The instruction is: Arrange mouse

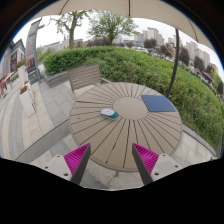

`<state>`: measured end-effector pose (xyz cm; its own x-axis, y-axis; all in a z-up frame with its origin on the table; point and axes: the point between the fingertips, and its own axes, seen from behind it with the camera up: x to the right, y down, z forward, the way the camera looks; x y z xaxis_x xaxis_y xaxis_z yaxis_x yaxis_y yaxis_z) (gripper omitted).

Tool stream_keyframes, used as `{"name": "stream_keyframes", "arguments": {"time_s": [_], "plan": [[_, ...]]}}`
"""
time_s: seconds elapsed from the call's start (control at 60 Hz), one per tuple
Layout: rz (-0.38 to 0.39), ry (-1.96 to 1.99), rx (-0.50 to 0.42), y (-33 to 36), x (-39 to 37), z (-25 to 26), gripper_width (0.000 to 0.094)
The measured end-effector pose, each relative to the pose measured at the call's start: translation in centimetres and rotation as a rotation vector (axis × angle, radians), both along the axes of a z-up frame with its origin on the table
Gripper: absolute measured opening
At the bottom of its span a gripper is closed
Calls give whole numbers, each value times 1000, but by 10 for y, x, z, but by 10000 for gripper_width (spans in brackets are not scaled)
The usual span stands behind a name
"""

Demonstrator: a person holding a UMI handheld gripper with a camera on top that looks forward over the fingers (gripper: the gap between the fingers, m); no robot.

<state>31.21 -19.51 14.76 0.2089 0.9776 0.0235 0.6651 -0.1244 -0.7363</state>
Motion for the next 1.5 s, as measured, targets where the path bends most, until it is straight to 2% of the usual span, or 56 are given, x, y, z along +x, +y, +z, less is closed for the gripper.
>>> {"name": "stream_keyframes", "arguments": {"time_s": [0.133,0.217,0.433,0.667,0.883,1.067,1.5], "plan": [[-47,45,32,15,-13,4,853],[-58,75,60,19,-44,-16,851],[-73,103,33,24,-101,-62,852],[-108,134,45,52,-174,-107,852],[-108,144,45,69,-229,-145,853],[-91,144,41,78,-257,-157,855],[-156,112,49,117,-305,-159,854]]}}
